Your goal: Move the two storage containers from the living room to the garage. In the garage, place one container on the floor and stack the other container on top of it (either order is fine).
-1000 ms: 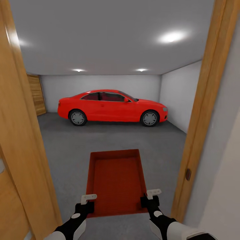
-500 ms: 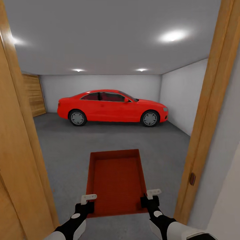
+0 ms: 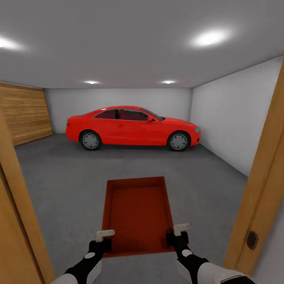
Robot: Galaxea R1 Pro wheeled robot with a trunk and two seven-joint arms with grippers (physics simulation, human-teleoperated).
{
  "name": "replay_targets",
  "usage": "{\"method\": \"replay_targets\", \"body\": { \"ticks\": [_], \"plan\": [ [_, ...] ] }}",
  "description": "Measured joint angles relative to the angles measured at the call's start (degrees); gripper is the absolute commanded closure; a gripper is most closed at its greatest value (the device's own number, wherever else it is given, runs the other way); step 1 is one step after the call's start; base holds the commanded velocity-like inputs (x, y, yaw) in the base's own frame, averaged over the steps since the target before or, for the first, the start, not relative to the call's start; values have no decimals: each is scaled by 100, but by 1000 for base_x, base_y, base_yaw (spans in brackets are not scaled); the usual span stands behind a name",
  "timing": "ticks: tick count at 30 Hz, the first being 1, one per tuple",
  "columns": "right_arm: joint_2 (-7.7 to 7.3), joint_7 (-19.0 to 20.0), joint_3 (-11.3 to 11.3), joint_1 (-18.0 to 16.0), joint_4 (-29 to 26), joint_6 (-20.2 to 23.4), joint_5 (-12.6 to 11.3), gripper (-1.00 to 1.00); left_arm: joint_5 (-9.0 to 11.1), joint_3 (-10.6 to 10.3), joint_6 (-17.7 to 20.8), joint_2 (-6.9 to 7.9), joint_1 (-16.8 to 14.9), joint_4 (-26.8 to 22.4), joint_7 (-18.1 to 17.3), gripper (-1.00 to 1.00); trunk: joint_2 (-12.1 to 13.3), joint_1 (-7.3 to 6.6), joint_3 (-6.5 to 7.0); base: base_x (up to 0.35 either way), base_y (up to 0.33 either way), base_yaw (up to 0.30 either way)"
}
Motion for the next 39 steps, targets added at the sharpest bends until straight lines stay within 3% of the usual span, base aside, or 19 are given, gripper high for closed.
{"method": "replay_targets", "body": {
  "ticks": [11,25,39],
  "plan": [
    [0,0,-1,0,0,2,1,100,3,-2,2,0,0,0,0,100,0,0,0,318,77,0],
    [0,-1,1,0,1,1,-1,100,4,-7,2,0,0,-1,4,100,1,2,0,49,7,0],
    [0,0,-2,0,1,3,2,100,4,-3,4,0,0,0,-1,100,0,0,0,303,0,0]
  ]
}}
